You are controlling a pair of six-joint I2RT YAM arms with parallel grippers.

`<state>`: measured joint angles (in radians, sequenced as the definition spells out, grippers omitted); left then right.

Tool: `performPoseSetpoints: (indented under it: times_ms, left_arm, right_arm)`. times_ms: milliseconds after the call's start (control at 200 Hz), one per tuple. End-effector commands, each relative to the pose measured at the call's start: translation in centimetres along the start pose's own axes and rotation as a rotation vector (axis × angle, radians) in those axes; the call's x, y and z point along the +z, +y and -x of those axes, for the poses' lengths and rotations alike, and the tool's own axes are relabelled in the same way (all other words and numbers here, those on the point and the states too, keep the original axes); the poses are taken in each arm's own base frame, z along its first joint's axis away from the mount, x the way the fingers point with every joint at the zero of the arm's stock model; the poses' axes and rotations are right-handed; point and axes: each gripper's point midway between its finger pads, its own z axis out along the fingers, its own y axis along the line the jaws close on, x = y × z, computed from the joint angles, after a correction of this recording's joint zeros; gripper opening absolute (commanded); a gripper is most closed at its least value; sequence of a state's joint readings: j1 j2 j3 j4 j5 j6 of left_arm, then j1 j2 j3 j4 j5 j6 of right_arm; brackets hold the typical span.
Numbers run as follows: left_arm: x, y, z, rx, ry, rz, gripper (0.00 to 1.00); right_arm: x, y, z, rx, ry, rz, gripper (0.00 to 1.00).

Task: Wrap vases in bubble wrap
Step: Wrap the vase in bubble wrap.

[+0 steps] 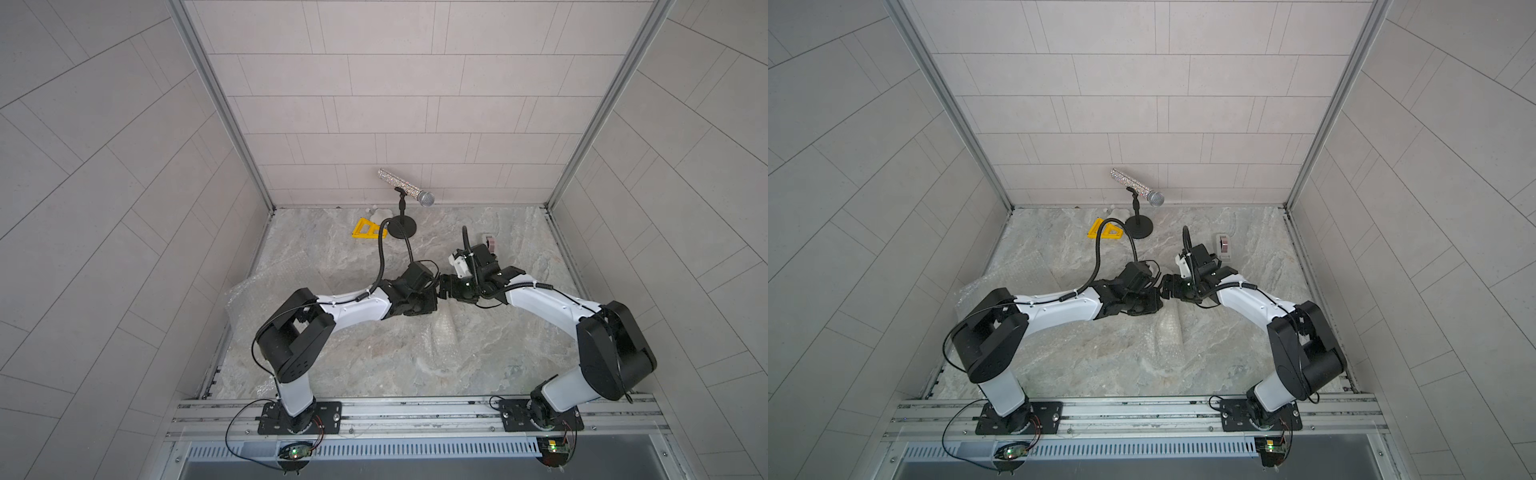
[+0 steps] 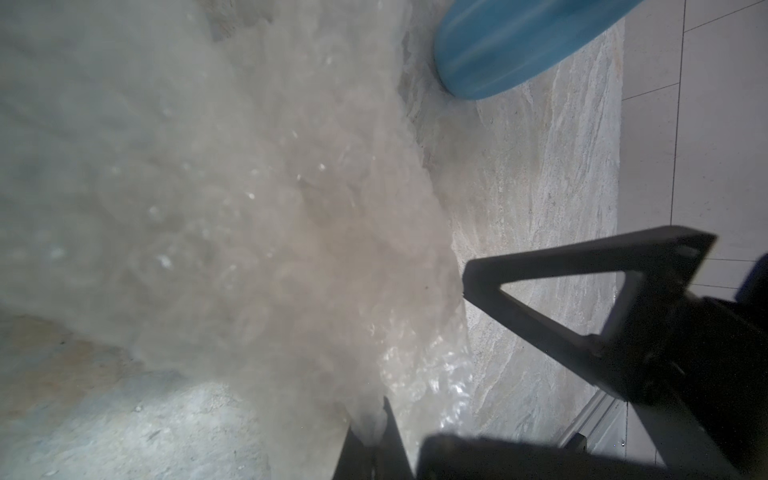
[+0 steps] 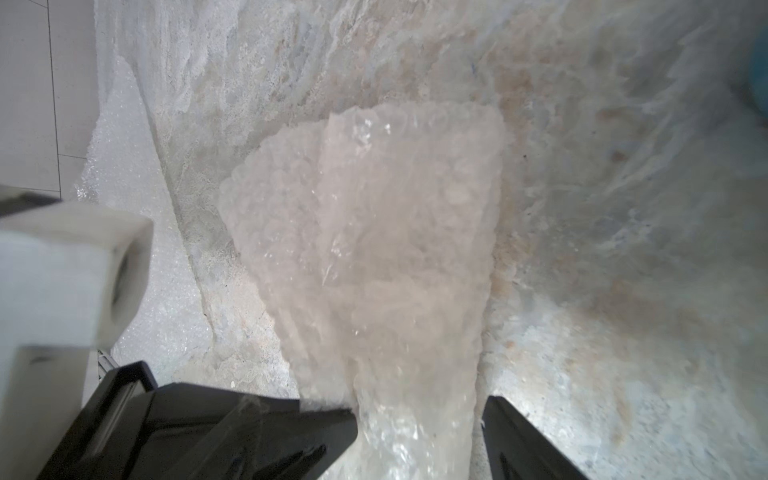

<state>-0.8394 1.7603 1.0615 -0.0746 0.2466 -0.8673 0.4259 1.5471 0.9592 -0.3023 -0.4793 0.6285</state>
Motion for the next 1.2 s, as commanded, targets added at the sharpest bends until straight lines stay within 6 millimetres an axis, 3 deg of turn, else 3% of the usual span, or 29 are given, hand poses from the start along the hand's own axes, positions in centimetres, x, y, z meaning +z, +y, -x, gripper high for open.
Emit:
performPoseSetpoints:
  times_ms: [0,190,385,540,656,876,1036,1196]
  left_arm:
    - [0.6,0.6,-0.5,-0.007,0.003,0.011,0.00]
    - [0.6,0.3,-0.4,-0.018,-0.005,-0.007,0.00]
    - [0.2,-0.5,-0.3,-0.045,-0.017,-0.057,0.00]
    - [-1.1,-1.5,-0.2,-0.053,-0.023,-0.102,0.12]
    - [-2.9,-1.2,-0.4,-0.053,-0.049,-0.102,0.30]
    - [-5.1,0.5,-2.9,-0.044,-0.043,-0.059,0.45]
    - [-5.3,-0.2,-3.9,-0.013,-0.021,-0.100,0.45]
    - [-7.4,-0.1,-3.7,0.051,-0.034,-0.071,0.45]
  right_arm:
    - [0.9,0.0,0.8,-0.005,-0.002,-0.001,0.86]
    - [2.9,-1.5,0.4,0.009,0.023,-0.036,0.79]
    - [3.3,-2.9,-0.1,0.023,0.018,-0.076,0.69]
    - [3.3,-3.5,-0.1,0.034,0.001,-0.100,0.60]
    - [3.3,-3.9,-0.1,0.050,-0.015,-0.108,0.54]
    - [3.2,-4.0,0.2,0.109,-0.072,-0.100,0.47]
    - [2.8,-3.5,0.7,0.157,-0.137,-0.094,0.38]
    - [2.8,-1.7,1.1,0.191,-0.205,-0.097,0.30]
